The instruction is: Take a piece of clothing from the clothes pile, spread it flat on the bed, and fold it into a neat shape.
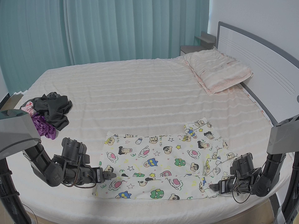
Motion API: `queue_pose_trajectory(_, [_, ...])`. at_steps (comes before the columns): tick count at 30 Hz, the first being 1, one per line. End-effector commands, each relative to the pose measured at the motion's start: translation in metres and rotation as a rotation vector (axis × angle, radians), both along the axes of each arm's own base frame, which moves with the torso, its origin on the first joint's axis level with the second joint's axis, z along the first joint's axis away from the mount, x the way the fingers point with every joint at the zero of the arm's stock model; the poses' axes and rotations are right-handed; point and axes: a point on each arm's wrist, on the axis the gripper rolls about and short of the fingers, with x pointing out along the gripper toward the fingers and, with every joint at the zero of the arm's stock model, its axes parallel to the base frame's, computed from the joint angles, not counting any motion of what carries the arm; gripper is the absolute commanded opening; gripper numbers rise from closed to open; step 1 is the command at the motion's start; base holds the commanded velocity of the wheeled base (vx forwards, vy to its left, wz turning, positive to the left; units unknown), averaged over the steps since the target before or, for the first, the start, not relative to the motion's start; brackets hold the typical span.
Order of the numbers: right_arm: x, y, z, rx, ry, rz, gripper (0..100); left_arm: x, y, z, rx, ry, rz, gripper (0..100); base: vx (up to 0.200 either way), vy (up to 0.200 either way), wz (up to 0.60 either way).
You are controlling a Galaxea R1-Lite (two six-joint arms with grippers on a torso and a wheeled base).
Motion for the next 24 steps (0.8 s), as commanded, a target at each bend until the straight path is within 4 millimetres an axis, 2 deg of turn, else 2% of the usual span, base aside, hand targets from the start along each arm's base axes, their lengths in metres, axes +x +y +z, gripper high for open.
queue_pose_trajectory(1, [0.000,0.000,0.000,0.000,0.002,0.001,100,-0.001,-0.001,0.011,-0.014,-0.034,-0.002,100,0.000,0.000,0.00])
queue_pose_trajectory(8, [-0.001,0.000,0.000,0.000,0.002,0.001,100,-0.006,-0.010,0.004,-0.013,-0.003,-0.027,100,0.000,0.000,0.00])
queue_pose_trajectory(14, [-0.001,0.000,0.000,0.000,0.002,0.002,100,-0.008,-0.010,-0.014,0.008,0.062,-0.024,100,0.000,0.000,0.00])
queue_pose_trajectory(24, [-0.001,0.000,-0.001,-0.001,0.005,0.002,100,-0.015,-0.008,-0.016,0.011,0.083,-0.030,100,0.000,0.000,0.00])
